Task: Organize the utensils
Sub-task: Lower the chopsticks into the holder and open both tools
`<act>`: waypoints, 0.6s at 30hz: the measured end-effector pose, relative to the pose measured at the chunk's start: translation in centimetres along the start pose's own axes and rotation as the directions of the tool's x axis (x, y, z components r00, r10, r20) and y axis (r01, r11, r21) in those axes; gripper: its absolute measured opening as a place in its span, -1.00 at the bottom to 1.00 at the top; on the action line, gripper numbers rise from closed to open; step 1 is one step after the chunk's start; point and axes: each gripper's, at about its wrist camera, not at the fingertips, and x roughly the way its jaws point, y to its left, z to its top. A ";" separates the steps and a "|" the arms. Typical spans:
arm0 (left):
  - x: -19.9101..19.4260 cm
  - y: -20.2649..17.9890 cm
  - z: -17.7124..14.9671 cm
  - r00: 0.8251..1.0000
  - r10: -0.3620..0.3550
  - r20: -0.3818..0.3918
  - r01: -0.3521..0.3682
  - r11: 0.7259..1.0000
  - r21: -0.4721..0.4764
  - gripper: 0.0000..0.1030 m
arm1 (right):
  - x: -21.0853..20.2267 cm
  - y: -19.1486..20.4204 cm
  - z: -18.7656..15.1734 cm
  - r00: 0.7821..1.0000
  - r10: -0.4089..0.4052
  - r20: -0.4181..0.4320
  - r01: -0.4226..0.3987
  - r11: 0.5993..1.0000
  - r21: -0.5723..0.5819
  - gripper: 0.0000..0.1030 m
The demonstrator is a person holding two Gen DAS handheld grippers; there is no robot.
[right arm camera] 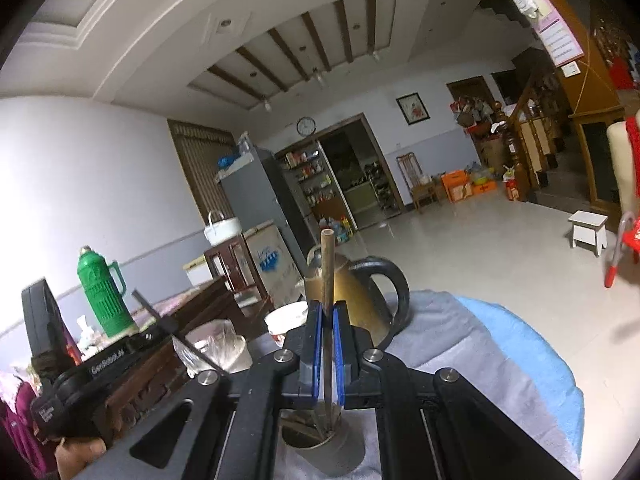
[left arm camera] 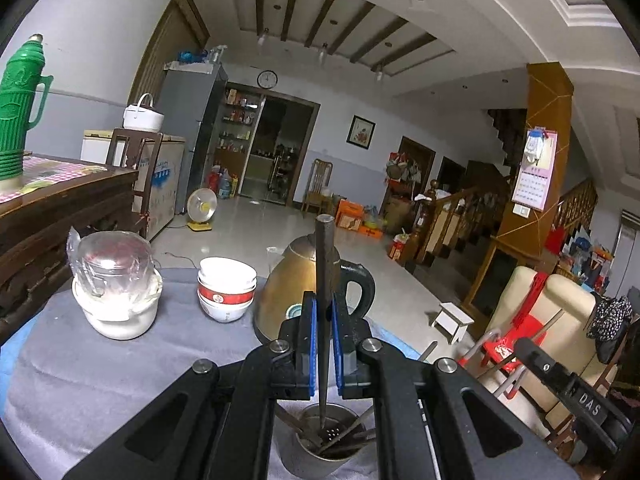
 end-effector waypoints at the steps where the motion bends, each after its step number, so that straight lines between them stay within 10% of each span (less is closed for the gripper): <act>1: 0.4 0.1 0.0 1.000 -0.001 -0.007 0.001 1.000 0.001 -0.86 | 0.3 0.0 0.0 1.000 0.002 -0.008 -0.002 1.000 -0.002 -0.88; 12: 4.3 -0.3 -1.7 0.991 0.022 -0.133 -0.018 0.999 0.030 -0.85 | 4.6 0.2 -1.7 0.989 0.013 -0.145 -0.014 1.000 -0.008 -0.85; 15: 3.7 -0.3 -1.7 0.990 0.033 -0.135 -0.027 0.999 0.045 -0.51 | 5.0 -0.1 -1.8 0.984 0.000 -0.177 0.001 1.000 0.001 -0.79; 18: 1.6 -0.1 -0.8 0.996 0.028 -0.085 -0.026 0.999 0.021 -0.05 | 3.9 -0.5 -1.1 0.989 -0.019 -0.149 0.023 0.999 0.024 -0.24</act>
